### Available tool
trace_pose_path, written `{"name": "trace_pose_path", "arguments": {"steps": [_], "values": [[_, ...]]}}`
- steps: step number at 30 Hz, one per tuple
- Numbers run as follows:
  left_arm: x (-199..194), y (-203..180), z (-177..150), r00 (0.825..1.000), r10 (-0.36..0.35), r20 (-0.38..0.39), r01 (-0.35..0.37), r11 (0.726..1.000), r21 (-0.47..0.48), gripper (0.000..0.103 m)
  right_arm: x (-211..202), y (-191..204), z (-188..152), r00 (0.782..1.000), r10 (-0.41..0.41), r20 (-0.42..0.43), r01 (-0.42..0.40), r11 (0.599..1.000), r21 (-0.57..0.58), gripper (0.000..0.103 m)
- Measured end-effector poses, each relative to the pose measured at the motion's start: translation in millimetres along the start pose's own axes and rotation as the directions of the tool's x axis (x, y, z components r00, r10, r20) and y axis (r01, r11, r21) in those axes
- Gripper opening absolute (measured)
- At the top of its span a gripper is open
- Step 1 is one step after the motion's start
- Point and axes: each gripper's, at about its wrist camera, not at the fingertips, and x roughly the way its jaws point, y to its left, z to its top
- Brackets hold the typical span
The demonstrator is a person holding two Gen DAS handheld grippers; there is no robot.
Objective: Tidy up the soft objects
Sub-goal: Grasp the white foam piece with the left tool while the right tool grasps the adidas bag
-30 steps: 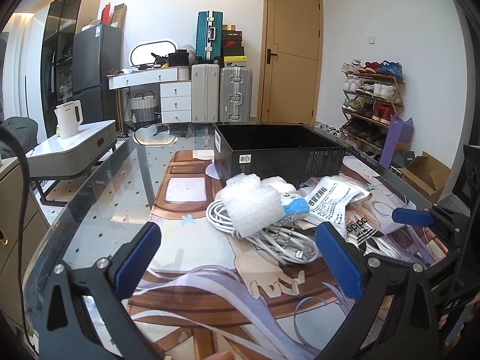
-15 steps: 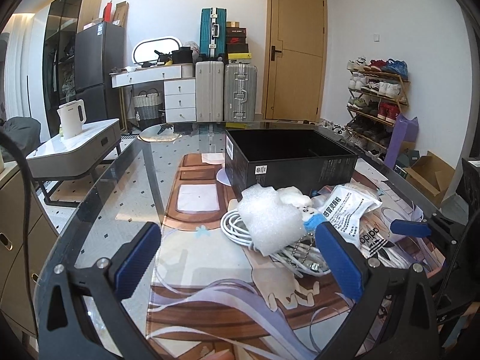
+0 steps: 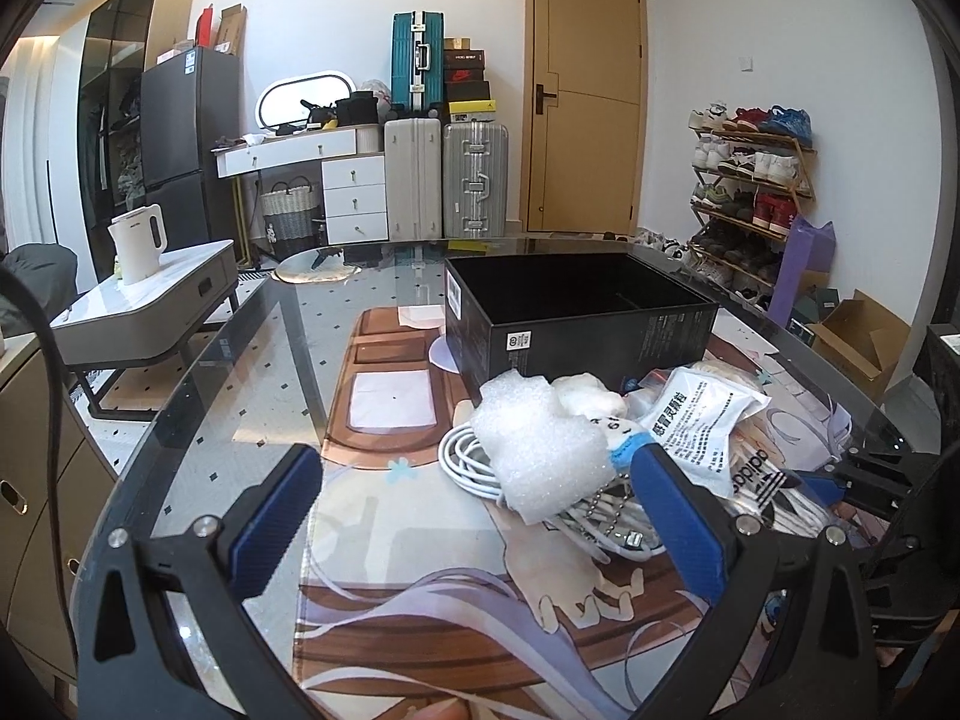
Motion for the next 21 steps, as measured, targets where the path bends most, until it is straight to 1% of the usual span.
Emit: {"name": "trace_pose_path", "arguments": {"steps": [6, 11, 17, 21], "values": [[-0.5, -0.1, 0.4, 1.0, 0.002, 0.006, -0.002, 1.0, 0.003, 0.103, -13.7, -0.5, -2.3, 0.999, 0.008, 0.041, -0.008, 1.0, -0.009, 0.042], [-1.6, 1.4, 1.2, 1.0, 0.011, 0.011, -0.011, 1.0, 0.002, 0.103, -31.6, 3.9, -0.7, 0.995, 0.02, 0.097, -0.019, 1.0, -0.017, 0.042], [-1.4, 5.7, 0.3, 1.0, 0.028, 0.009, -0.028, 1.0, 0.002, 0.103, -60.0, 1.3, 1.3, 0.976, 0.015, 0.218, -0.015, 1.0, 0.001, 0.042], [-0.8, 11.3, -0.7, 0.999, 0.045, 0.0, -0.045, 0.999, -0.006, 0.103, -67.5, -5.1, 2.8, 0.972, 0.001, 0.235, -0.007, 1.0, 0.024, 0.042]]}}
